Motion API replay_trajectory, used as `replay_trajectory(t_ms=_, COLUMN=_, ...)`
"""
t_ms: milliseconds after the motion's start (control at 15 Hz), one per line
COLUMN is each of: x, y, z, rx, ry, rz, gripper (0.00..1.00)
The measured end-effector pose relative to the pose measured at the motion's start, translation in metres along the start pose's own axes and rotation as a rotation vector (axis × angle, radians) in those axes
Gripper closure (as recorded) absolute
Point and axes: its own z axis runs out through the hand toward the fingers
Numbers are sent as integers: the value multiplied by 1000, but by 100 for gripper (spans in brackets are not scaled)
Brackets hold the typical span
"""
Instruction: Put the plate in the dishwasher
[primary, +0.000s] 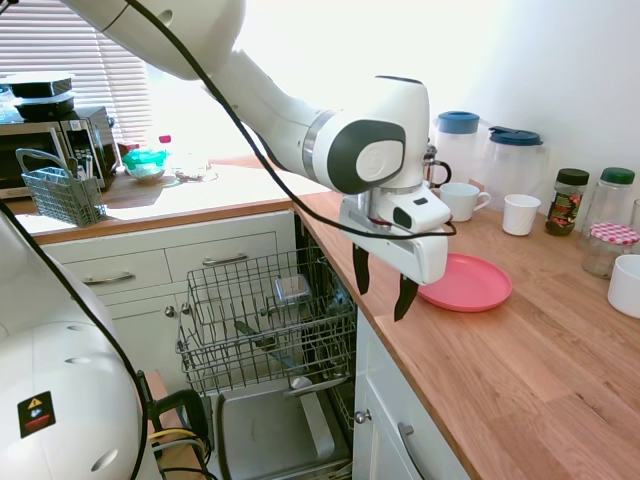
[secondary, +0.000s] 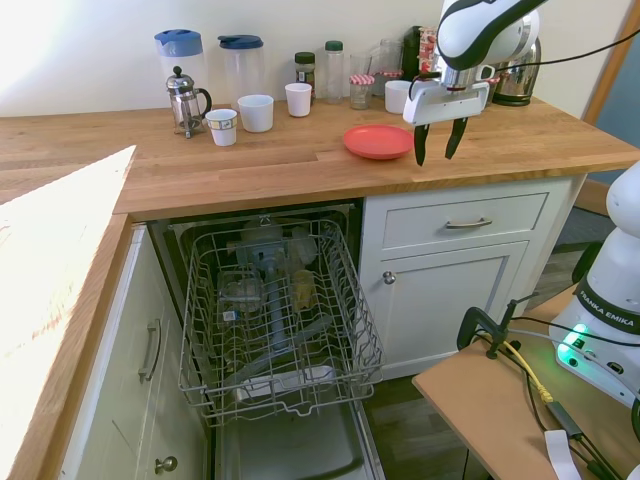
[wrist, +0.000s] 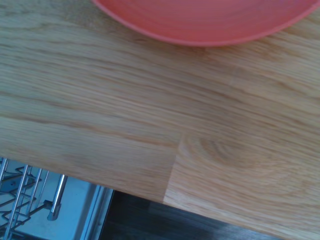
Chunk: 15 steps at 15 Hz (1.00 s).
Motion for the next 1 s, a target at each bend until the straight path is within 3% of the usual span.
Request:
replay_trajectory(t_ms=200, x=8, y=0, z=1, rx=10, ry=14, rz=10, gripper=0)
replay_trajectory(t_ms=467, x=59, y=-12, z=10, rx=54, ry=-7, rz=75, gripper=0)
replay_trajectory(t_ms=733, x=103, y=-26, z=19, rx=147, ry=-72, rz=137, gripper=0)
replay_trajectory(t_ms=1000, x=133, y=-11, z=27, rx=218, ry=-120, rz=207, gripper=0)
